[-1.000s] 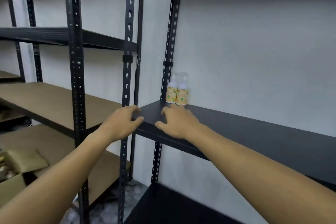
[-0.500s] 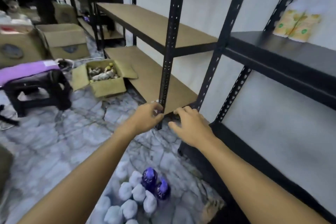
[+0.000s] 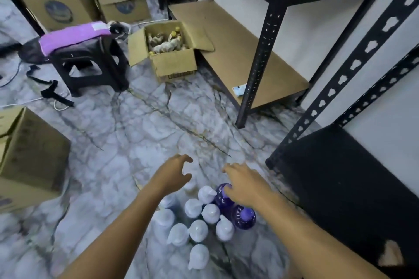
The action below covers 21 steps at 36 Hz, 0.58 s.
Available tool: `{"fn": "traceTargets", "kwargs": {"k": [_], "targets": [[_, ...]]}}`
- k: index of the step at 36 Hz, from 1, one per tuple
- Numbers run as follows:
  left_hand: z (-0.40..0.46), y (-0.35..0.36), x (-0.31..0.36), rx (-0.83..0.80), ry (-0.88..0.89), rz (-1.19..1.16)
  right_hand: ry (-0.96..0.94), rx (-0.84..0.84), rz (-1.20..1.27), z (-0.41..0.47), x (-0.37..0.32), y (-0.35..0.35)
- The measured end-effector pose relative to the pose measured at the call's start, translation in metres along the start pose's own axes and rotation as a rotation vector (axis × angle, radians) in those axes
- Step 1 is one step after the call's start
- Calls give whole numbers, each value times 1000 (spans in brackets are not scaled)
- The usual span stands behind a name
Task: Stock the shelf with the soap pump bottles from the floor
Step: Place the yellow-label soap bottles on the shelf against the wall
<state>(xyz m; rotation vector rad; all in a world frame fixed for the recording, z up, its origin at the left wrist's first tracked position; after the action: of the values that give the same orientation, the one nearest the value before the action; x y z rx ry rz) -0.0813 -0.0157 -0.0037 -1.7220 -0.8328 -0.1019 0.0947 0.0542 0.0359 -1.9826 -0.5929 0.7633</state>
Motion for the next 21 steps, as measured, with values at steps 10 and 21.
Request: {"fn": "traceTargets", "kwargs": {"k": [10,21], "targets": [[29,58,-63,-152,-134,149,-66,-219,-11,58,8,44],[57,89,-81,-255,-163,208,-54,-586,53,99,15,100]]}}
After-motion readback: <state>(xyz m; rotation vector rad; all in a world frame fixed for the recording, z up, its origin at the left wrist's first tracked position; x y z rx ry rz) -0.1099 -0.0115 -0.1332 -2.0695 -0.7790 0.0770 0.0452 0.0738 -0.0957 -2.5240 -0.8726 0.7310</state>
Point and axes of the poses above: each hand's wrist, its own z-axis towards the middle knuckle, its own y-axis out of the palm, x = y × z, the point moved 9 cm from there along z, towards the middle knuckle, and after that the axes turned 1 degree about x, right-handed, at the moved point
